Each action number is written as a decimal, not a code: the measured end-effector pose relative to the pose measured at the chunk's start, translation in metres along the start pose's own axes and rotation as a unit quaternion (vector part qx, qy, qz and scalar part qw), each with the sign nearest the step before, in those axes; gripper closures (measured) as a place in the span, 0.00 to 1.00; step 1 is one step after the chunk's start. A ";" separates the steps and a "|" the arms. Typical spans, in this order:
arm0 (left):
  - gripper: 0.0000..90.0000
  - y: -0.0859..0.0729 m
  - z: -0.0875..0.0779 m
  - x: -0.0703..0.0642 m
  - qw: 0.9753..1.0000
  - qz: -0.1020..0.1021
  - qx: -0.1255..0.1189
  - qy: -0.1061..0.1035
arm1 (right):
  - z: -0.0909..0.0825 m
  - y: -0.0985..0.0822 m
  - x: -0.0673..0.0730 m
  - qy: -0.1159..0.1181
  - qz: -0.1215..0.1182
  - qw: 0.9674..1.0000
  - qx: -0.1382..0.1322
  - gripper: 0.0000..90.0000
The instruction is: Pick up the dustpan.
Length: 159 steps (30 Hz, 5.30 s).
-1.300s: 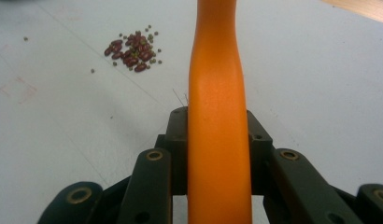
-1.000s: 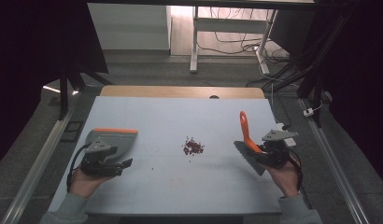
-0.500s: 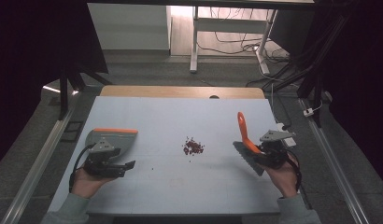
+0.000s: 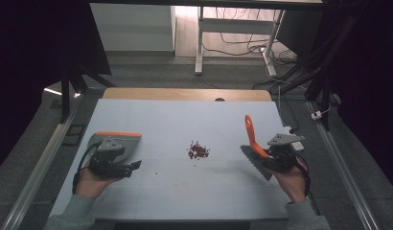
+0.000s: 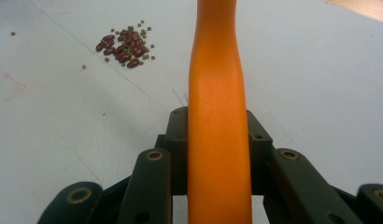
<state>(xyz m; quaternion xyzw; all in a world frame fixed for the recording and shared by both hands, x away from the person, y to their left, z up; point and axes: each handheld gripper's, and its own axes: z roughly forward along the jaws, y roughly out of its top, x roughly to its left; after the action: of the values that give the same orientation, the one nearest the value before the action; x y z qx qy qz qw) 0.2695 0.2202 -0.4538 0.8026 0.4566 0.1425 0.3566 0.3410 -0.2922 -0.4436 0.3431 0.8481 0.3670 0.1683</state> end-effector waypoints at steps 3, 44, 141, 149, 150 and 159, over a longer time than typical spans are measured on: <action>0.24 0.005 -0.004 0.003 1.000 -0.001 0.006 0.017 | 0.000 0.000 0.000 0.000 0.001 1.000 -0.001 0.78; 0.23 -0.049 0.006 0.064 0.976 -0.170 0.123 0.054 | 0.007 -0.004 -0.001 -0.008 0.000 1.000 0.020 0.78; 0.69 -0.055 -0.006 0.088 0.991 -0.126 -0.032 -0.007 | 0.007 -0.010 0.000 -0.018 0.005 1.000 0.013 0.78; 0.69 -0.048 -0.008 0.081 0.994 -0.096 -0.047 -0.032 | 0.008 -0.012 0.000 -0.018 0.005 1.000 0.016 0.78; 0.69 -0.048 -0.008 0.081 0.994 -0.093 -0.048 -0.037 | 0.008 -0.012 0.000 -0.018 0.005 1.000 0.016 0.78; 0.69 -0.044 -0.007 0.073 0.995 -0.065 -0.050 -0.061 | 0.008 -0.013 -0.001 -0.019 0.007 1.000 0.015 0.78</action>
<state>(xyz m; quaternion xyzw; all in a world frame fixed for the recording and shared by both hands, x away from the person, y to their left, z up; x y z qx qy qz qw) 0.2780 0.2989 -0.4870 0.7594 0.4776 0.0927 0.4321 0.3399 -0.2956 -0.4582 0.3582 0.8480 0.3485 0.1764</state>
